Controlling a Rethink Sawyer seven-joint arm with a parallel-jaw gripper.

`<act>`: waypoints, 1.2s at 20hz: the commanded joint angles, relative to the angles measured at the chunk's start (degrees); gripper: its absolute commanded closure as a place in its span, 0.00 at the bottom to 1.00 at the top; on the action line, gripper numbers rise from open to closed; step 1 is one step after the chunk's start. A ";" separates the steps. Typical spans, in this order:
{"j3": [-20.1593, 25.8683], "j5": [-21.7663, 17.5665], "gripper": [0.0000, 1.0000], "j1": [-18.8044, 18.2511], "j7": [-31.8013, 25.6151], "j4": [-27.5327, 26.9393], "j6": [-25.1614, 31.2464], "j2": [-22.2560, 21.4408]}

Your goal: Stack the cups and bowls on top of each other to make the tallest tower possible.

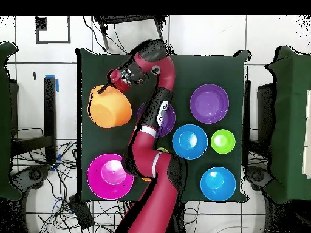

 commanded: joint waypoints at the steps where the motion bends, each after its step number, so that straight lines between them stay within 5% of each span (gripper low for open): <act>1: -5.14 -7.99 0.00 -0.36 -26.50 -7.71 -10.80 0.01; 9: -5.19 -8.60 0.00 -1.16 -28.01 -7.10 -17.76 -1.09; 24: -11.86 -1.43 0.00 -2.47 -25.33 -1.13 -44.52 -2.86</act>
